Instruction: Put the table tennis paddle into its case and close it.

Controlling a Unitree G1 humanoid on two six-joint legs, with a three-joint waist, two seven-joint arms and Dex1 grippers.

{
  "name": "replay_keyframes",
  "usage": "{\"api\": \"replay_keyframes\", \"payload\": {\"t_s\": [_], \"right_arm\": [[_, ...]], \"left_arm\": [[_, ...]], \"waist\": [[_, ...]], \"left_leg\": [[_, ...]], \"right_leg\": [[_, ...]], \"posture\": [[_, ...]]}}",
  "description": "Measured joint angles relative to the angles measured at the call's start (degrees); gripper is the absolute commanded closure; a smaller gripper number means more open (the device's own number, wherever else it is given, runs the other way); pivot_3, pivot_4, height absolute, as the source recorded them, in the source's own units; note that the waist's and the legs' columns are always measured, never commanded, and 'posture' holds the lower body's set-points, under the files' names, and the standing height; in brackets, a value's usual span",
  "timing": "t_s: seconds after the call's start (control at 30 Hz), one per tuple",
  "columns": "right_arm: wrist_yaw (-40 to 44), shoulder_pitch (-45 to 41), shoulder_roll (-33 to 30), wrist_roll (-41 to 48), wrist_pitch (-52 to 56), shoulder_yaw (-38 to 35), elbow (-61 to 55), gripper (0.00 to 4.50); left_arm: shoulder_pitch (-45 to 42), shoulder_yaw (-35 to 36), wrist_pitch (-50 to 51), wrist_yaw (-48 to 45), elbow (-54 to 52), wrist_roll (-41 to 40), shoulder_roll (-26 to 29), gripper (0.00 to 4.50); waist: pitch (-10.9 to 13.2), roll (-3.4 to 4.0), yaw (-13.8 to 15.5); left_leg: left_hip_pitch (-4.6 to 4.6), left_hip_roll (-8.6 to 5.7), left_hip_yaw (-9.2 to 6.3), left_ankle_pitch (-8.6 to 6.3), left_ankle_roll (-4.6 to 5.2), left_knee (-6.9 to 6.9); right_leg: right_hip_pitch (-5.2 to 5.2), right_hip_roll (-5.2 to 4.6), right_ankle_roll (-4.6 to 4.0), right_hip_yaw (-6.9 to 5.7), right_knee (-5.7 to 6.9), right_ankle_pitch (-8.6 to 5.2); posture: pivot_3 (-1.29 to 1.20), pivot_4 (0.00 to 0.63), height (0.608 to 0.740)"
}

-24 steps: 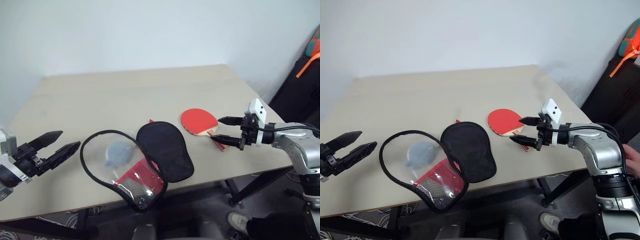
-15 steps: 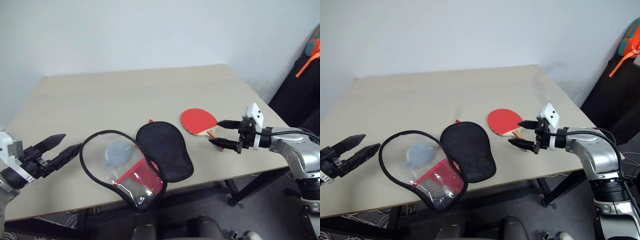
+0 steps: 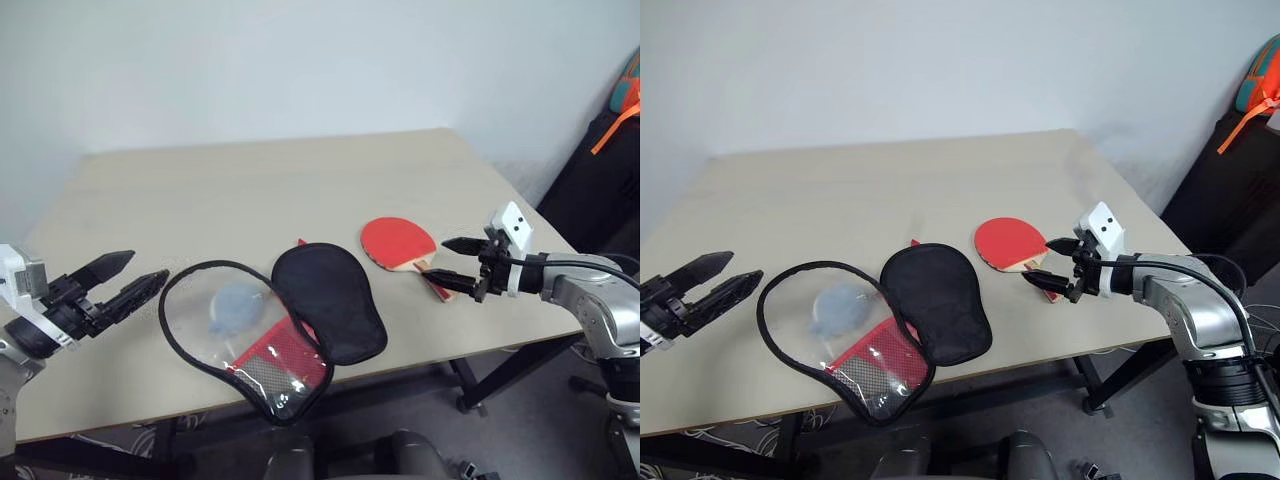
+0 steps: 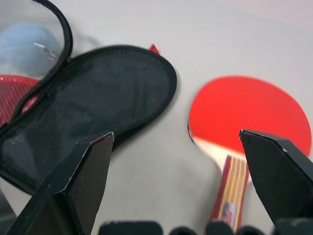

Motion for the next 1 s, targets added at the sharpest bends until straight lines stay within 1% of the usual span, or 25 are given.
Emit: {"api": "replay_keyframes", "payload": {"t_s": [0.07, 0.2, 0.33, 0.4, 0.5, 0.6, 0.7, 0.77, 0.83, 0.9, 1.0], "right_arm": [[0.2, -0.7, 0.0, 0.0, 0.3, 0.1, 0.3, 0.03], [2.2, -2.2, -0.2, 0.0, 0.1, 0.8, 0.6, 0.03], [3.3, -3.6, -0.3, -2.2, -1.5, 1.7, 5.2, 0.03], [1.6, -4.3, -0.1, -4.6, -1.5, 2.8, 9.5, 0.03], [-1.7, -6.3, 2.2, -7.6, -1.3, 4.3, 14.4, 0.03], [-8.5, -11.4, 7.7, -10.5, 0.2, 5.0, 20.6, 0.03], [-14.4, -14.8, 11.6, -13.3, 1.0, 5.2, 25.8, 0.03], [-17.0, -15.3, 14.4, -14.5, 1.2, 5.3, 28.5, 0.03], [-17.9, -14.9, 16.1, -15.6, 1.3, 6.6, 29.2, 0.03], [-18.4, -14.0, 16.9, -16.5, 1.3, 8.0, 29.2, 0.03], [-19.4, -13.0, 17.2, -17.5, 1.5, 8.1, 29.2, 0.03]], "left_arm": [[1.0, -1.0, -0.1, 0.0, -1.1, 0.0, -1.1, 0.00], [2.5, -1.3, -0.1, -0.6, -3.5, -0.1, -1.2, 0.00], [2.5, -1.6, -2.7, -0.9, -3.8, 1.8, -1.2, 0.00], [2.0, -2.4, -3.5, -0.5, -3.6, 2.5, -1.4, 0.00], [2.1, -3.7, -4.1, -0.3, -4.5, 2.5, -1.9, 0.00], [1.9, -4.8, -4.8, 0.1, -5.1, 2.7, -2.1, 0.00], [1.6, -5.3, -5.2, 0.9, -5.2, 2.9, -2.5, 0.00], [1.6, -5.5, -5.3, 1.2, -5.2, 2.9, -2.9, 0.00], [1.6, -5.8, -5.3, 1.4, -5.2, 3.0, -3.2, 0.00], [1.6, -5.8, -5.4, 1.6, -5.2, 3.1, -3.3, 0.00], [1.8, -5.8, -5.4, 2.0, -5.3, 3.2, -3.3, 0.00]], "waist": [[0.0, 0.00, 0.0], [0.0, -0.01, 0.0], [0.0, -0.03, 0.1], [0.0, -0.03, 0.0], [0.0, -0.01, -0.1], [0.0, 0.00, -0.5], [0.0, -0.01, -0.5], [0.0, -0.03, -0.4], [0.0, -0.02, -0.4], [0.0, -0.01, -0.4], [0.0, 0.00, -0.4]], "left_leg": [[-0.01, 0.00, 0.01, 0.00, 0.00, 0.00], [0.00, 0.00, 0.00, 0.00, 0.00, 0.00], [0.01, -0.02, -0.02, 0.00, 0.00, 0.02], [0.01, -0.03, 0.00, 0.00, 0.00, 0.03], [-0.03, 0.00, 0.06, 0.01, -0.01, 0.02], [-0.03, 0.06, 0.15, 0.06, -0.11, 0.00], [-0.08, 0.02, 0.19, 0.06, -0.11, -0.01], [-0.08, 0.01, 0.26, 0.06, -0.11, -0.01], [-0.08, 0.01, 0.27, 0.06, -0.11, -0.01], [-0.08, 0.01, 0.27, 0.06, -0.12, -0.01], [-0.07, 0.01, 0.27, 0.06, -0.12, -0.01]], "right_leg": [[0.00, 0.00, 0.00, 0.00, 0.00, 0.00], [-0.01, 0.00, 0.00, 0.00, 0.00, 0.00], [0.03, 0.00, 0.00, -0.04, -0.01, 0.00], [0.04, 0.00, 0.00, -0.03, 0.00, 0.00], [0.04, 0.03, 0.01, 0.02, 0.05, 0.01], [-0.02, 0.12, 0.11, 0.08, 0.12, 0.08], [-0.02, 0.10, 0.12, 0.05, 0.11, 0.08], [0.01, 0.09, 0.12, 0.04, 0.11, 0.08], [0.00, 0.07, 0.12, 0.04, 0.12, 0.08], [-0.01, 0.08, 0.12, 0.04, 0.12, 0.08], [-0.01, 0.08, 0.12, 0.05, 0.12, 0.08]], "posture": [[0.00, 0.000, 0.706], [0.00, 0.000, 0.706], [0.00, 0.000, 0.706], [0.00, 0.000, 0.706], [0.00, 0.000, 0.706], [0.00, 0.000, 0.706], [0.00, 0.000, 0.706], [0.00, 0.000, 0.706], [0.00, 0.000, 0.706], [0.00, 0.000, 0.706], [0.00, 0.000, 0.706]]}}
